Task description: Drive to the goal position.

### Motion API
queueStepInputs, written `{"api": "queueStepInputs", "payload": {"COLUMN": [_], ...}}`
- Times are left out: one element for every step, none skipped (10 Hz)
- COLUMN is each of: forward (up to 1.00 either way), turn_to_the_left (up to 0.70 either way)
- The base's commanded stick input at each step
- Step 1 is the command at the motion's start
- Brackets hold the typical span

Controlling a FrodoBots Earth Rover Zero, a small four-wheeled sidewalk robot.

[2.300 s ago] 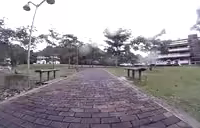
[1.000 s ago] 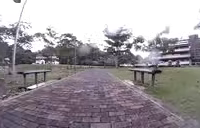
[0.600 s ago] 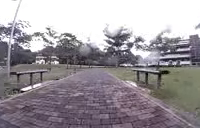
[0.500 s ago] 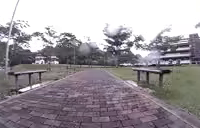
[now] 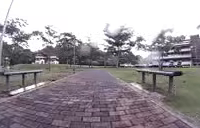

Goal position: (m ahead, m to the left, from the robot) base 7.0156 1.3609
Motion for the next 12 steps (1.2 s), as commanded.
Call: {"api": "queueStepInputs", "payload": {"forward": [0.7,0.7,0.7,0.7,0.7,0.7,0.7,0.7,0.7,0.7,0.7,0.7], "turn_to_the_left": [0.0,0.0,0.0,0.0,0.0,0.0,0.0,0.0,0.0,0.0,0.0,0.0]}}
